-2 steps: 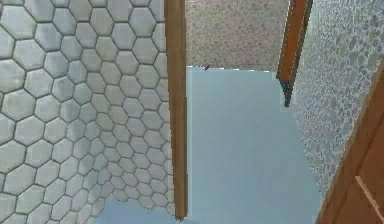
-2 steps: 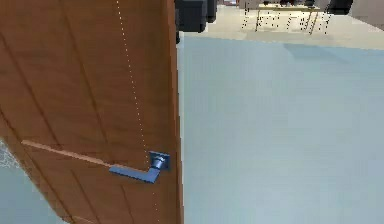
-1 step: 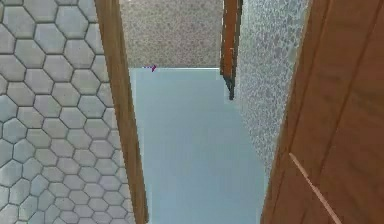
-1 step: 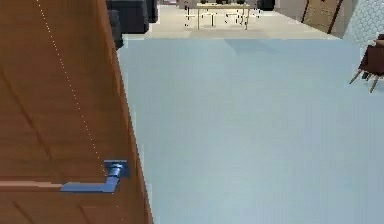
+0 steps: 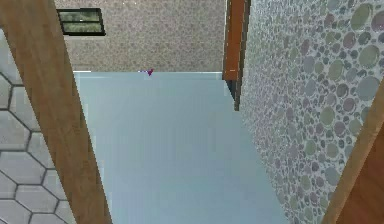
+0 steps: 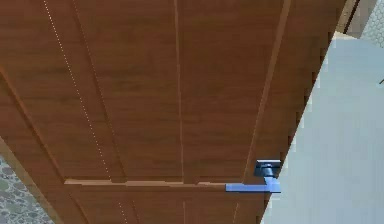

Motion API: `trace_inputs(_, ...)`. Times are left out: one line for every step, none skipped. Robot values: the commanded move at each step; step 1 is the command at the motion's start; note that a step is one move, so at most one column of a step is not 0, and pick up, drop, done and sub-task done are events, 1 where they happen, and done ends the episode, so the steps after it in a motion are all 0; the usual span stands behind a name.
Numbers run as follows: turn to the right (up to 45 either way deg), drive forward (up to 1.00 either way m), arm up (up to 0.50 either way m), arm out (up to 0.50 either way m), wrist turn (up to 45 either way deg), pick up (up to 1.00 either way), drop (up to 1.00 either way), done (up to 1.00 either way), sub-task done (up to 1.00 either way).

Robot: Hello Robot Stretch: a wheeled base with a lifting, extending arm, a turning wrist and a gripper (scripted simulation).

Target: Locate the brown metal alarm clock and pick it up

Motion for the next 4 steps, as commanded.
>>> trace_inputs(6.0, 0.00, 0.00, 0.00, 0.0, 0.00, 0.00, 0.00, 0.00)
trace_inputs(0.0, 1.00, 0.00, 0.00, 0.0, 0.00, 0.00, 0.00, 0.00)
trace_inputs(0.0, 1.00, 0.00, 0.00, 0.0, 0.00, 0.00, 0.00, 0.00)
trace_inputs(0.0, 1.00, 0.00, 0.00, 0.0, 0.00, 0.00, 0.00, 0.00)
